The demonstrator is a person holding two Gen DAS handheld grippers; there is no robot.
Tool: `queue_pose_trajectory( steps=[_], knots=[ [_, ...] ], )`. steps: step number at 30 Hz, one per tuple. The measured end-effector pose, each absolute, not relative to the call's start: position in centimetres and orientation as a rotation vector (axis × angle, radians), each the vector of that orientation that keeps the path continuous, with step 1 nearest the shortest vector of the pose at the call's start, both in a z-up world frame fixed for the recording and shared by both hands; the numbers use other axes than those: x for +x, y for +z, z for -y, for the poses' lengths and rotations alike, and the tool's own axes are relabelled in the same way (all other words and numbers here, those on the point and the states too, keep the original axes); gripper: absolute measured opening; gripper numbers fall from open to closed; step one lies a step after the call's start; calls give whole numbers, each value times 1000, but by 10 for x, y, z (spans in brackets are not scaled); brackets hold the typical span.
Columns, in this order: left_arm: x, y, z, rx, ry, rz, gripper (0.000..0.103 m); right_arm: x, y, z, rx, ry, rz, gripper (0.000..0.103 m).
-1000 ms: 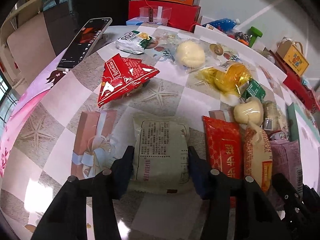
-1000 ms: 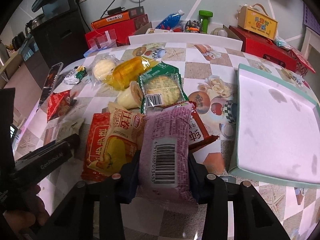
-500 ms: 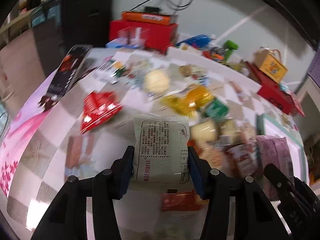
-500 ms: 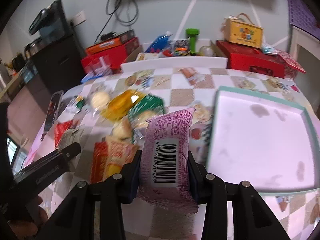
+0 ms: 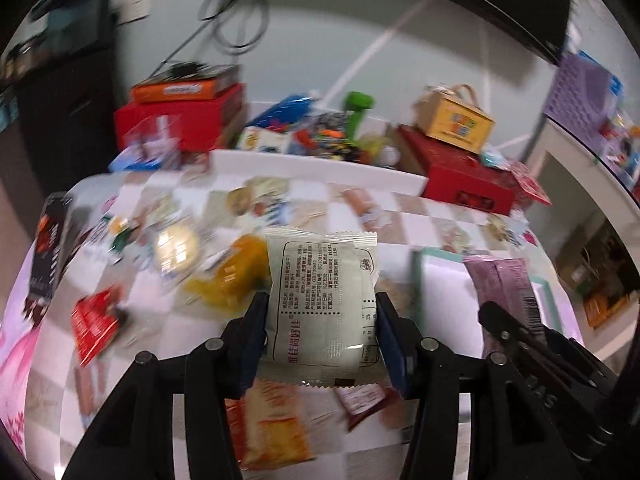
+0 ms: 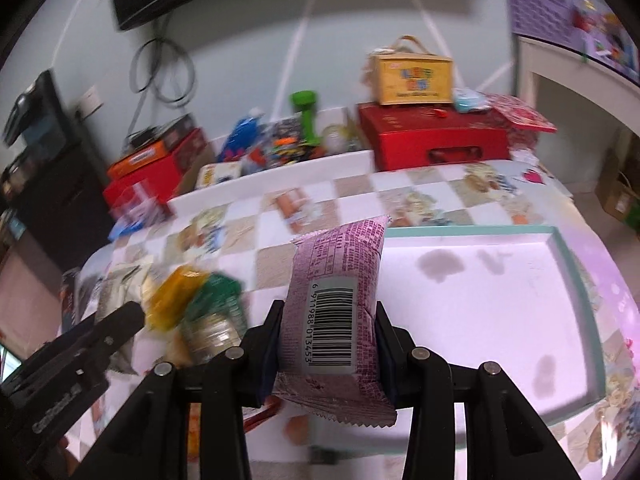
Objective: Organize snacks
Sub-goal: 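Carry both snacks to the white tray and open both tools to release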
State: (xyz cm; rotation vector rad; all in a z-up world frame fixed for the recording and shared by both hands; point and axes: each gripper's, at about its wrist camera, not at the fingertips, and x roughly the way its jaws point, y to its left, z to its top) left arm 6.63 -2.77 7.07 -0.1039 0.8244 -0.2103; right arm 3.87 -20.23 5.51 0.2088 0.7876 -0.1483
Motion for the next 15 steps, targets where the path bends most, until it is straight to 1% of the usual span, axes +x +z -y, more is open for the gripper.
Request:
queue_pose_trajectory(
  steps=[7,15],
  knots=[
    [68,68,95,-32,-361,-826,54,34,36,279,299,-346,-801,43],
    [60,48,172,51,-521,-858,54,8,24,346,382,-515,-802,44]
  ],
)
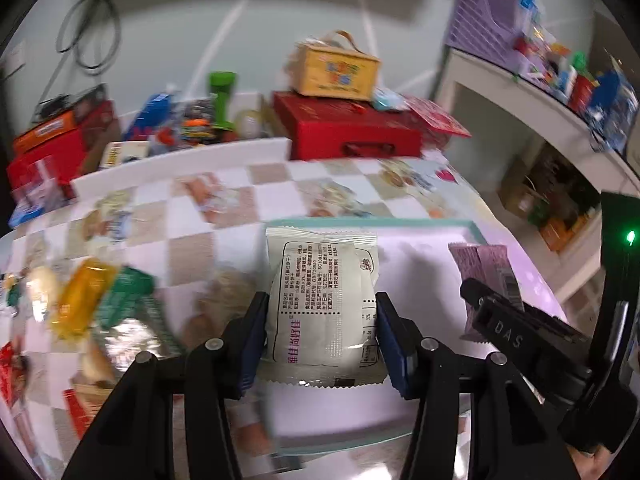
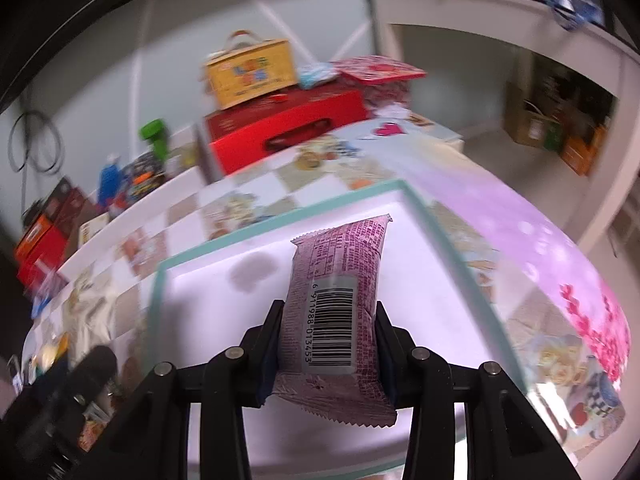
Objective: Organize snacks
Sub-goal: 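Carry both snacks to the white tray and open both tools to release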
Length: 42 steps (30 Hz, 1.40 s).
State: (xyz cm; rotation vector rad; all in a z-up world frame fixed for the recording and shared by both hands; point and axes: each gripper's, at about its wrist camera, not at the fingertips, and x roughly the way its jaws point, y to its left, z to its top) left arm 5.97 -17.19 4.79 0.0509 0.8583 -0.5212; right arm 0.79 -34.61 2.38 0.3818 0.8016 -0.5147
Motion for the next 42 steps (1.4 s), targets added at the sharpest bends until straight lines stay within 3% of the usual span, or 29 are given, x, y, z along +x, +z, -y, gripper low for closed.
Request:
queue_pose_trajectory(
  steps=[15,25,30,37,39,40,41,42],
  knots=[
    [54,-9,224,164,-565,-959,54,-9,-8,387,474,-580,-865,44],
    [52,-14,230,195,-571,-964,54,-6,-8,384,474,-558,-863,45],
    [52,-7,227,184,-572,-955,63,-5,-6,383,471,-554,-864,45],
    [52,0,222,174,-561,-944,63,-5,-2,380,459,-549,-863,45],
    [54,1,219,167,-546,-949,73,-4,-2,379,453,-548,-864,56],
    [56,1,218,161,-538,-948,78,-4,-1,379,451,-551,-860,74],
    [58,1,215,150,-522,-945,89,-5,0,379,447,-558,-850,83],
    [60,2,212,137,-501,-940,92,-6,1,378,439,-565,-844,83]
  ],
)
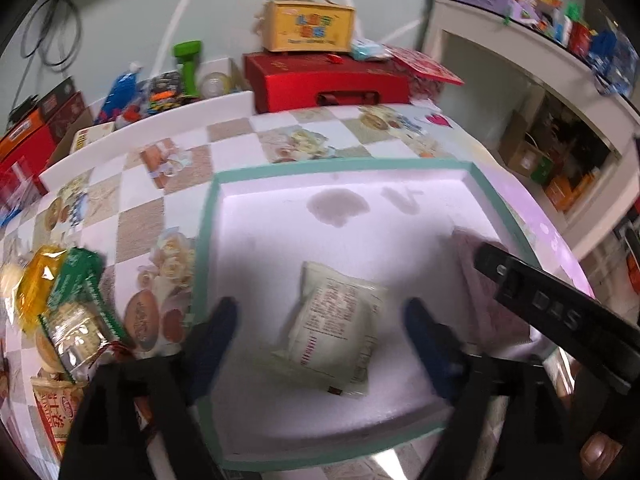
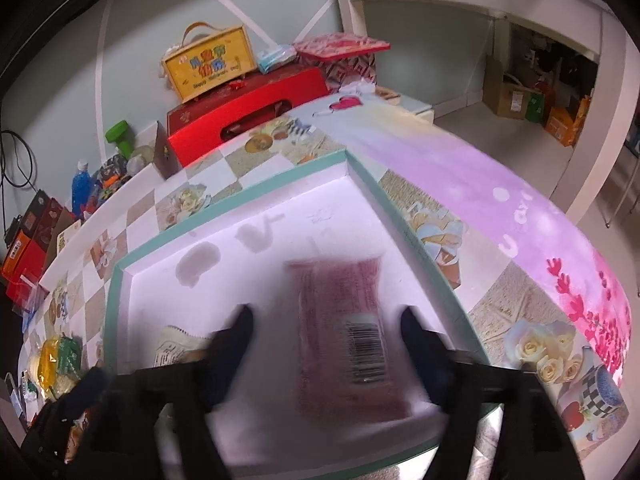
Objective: Organize snacks
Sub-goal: 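Carry both snacks to the white tray and open both tools to release, then move both tools back over the snack pile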
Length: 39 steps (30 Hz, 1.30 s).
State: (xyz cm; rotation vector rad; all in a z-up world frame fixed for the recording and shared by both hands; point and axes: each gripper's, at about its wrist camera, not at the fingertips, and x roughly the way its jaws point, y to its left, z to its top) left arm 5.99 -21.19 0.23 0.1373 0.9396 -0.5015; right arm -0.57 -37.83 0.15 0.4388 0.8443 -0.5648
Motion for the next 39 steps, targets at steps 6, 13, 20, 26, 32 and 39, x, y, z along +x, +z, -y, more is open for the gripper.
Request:
queue_pose_trajectory(
  steps=[6,13,20,26,32,39],
  knots=[
    [71,4,193,83,-401,-912,97,-4,3,376,418,-563,-840,90],
    [78,3,178,39,-348,-881,101,-2,3,372,401,-548,-839,101],
    [78,12,166,-4,-339,-815,101,-3,8,367,372,-547,-794,103],
    [80,19,152,-68,-361,-815,101,-3,14,360,349,-540,-763,103],
    [82,29,132,-112,-338,-812,101,4,18,346,323,-491,-765,103],
    [85,41,87,-111,-201,-800,101,20,24,308,302,-344,-766,103]
  ],
)
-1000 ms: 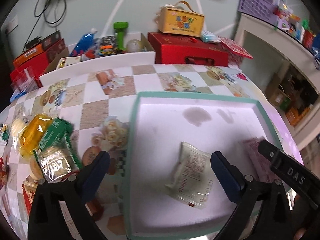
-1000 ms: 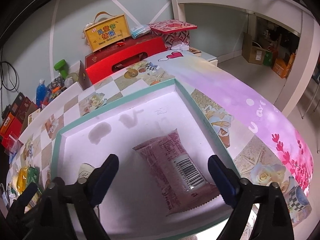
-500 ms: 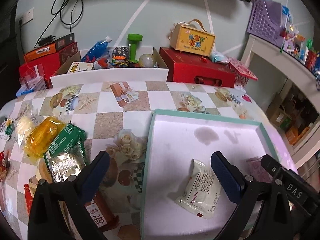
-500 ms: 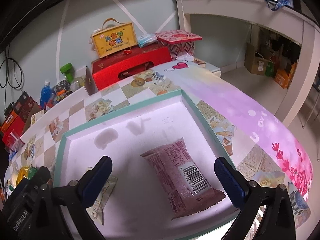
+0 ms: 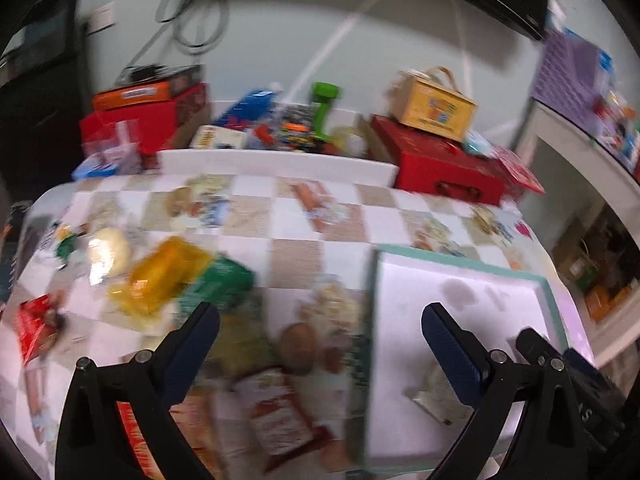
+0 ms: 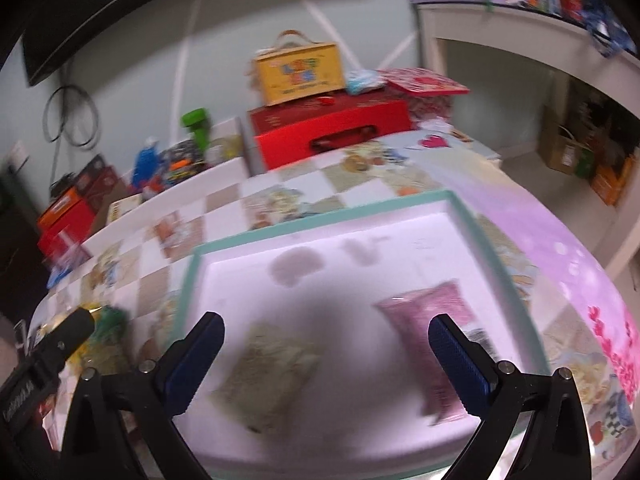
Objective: Organize snacks
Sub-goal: 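Move both tools back over the snack pile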
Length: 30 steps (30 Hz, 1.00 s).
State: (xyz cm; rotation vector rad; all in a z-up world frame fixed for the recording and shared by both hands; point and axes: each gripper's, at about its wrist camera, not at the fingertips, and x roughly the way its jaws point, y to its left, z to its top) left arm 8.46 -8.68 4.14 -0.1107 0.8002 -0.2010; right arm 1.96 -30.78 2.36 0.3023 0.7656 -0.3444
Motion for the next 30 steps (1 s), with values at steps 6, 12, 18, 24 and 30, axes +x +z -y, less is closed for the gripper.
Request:
queue_pose_trajectory(
  steps=[6,12,18,24,30],
  knots=[
    [82,46,23,-181,-58,-801,101,30,31,264,290,-183,-759,103],
    [77,44,-28,-235,76,-807,101,41,31,211,211,-60,-786,103],
    [68,36,-43,-263,90,-826,101,46,20,163,98,28,-837,103],
    [63,12,-40,-265,64,-905,101,45,-1,133,9,84,-895,96],
    [58,-14,-40,-280,46,-987,101,47,-18,121,-22,115,-952,77]
  ],
)
